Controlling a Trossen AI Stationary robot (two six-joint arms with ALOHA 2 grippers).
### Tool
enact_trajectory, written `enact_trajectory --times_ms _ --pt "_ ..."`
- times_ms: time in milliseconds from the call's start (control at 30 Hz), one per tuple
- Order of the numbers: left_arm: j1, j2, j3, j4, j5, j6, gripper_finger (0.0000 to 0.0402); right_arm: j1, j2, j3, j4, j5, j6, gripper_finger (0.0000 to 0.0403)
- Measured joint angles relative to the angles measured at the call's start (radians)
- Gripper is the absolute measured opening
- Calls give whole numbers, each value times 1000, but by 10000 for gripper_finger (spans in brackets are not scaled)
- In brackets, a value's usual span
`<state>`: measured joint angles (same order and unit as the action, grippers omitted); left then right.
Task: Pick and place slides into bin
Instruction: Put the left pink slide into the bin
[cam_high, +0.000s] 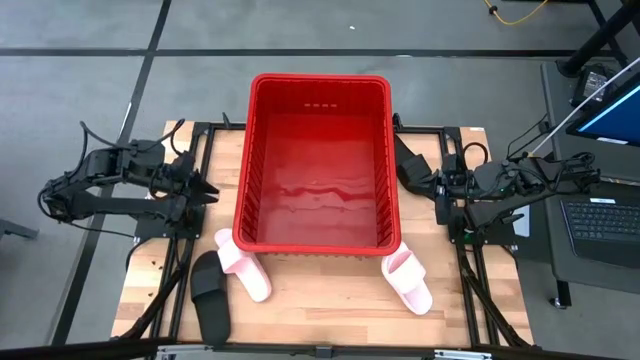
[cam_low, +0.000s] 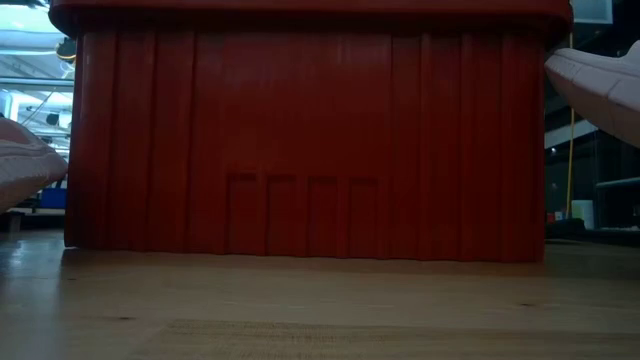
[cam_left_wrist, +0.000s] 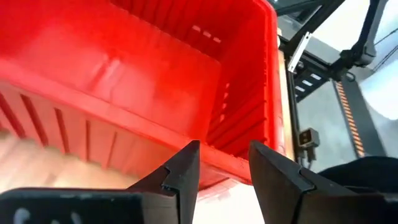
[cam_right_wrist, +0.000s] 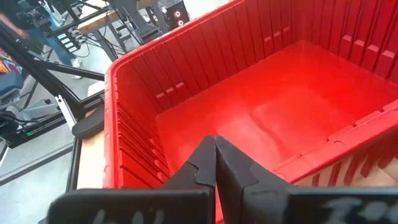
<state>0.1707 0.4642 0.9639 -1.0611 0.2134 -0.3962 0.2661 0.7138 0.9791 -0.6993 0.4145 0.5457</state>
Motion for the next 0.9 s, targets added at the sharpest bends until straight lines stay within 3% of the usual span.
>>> enact_trajectory --times_ms 233,500,700,900 --pt "0 1 -105 -59 112 -85 132 0 36 0 0 0 -1 6" --pt "0 1 -244 -58 225 -47 132 0 79 0 -1 0 -7 6" --pt "-9 0 -295 -44 329 -108 130 0 84 0 -1 0 -8 6" --pt "-60 1 -318 27 338 -154 126 0 85 0 -1 0 -31 6"
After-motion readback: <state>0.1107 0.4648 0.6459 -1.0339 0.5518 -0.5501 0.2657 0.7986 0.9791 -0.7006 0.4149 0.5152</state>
